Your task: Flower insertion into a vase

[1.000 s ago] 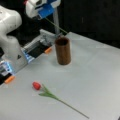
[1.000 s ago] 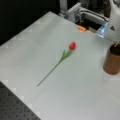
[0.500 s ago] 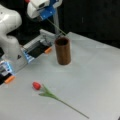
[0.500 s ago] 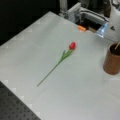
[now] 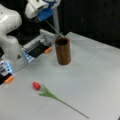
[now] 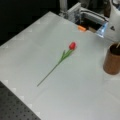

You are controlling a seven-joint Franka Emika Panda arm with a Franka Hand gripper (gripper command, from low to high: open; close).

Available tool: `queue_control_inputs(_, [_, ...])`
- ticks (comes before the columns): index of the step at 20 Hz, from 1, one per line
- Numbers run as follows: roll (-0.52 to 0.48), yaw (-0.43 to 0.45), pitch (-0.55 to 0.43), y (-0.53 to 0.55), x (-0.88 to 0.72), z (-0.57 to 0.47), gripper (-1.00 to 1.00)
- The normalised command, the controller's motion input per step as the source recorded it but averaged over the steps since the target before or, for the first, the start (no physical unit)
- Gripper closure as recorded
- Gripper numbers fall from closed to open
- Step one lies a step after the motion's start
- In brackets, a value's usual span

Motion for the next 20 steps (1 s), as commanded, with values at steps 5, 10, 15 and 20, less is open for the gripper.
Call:
queue_control_inputs(5, [-0.073, 0.036, 0.435, 0.05, 0.28, 0.04, 1.0])
queue_control_inputs(10, [-0.112, 0.062, 0.51, 0.05, 0.4, 0.08, 1.0])
queue_control_inputs(15, [-0.12, 0.074, 0.55, 0.05, 0.43, 0.11, 1.0])
queue_control_inputs(20, [-0.168, 0.075, 0.42, 0.03, 0.34, 0.06, 1.0])
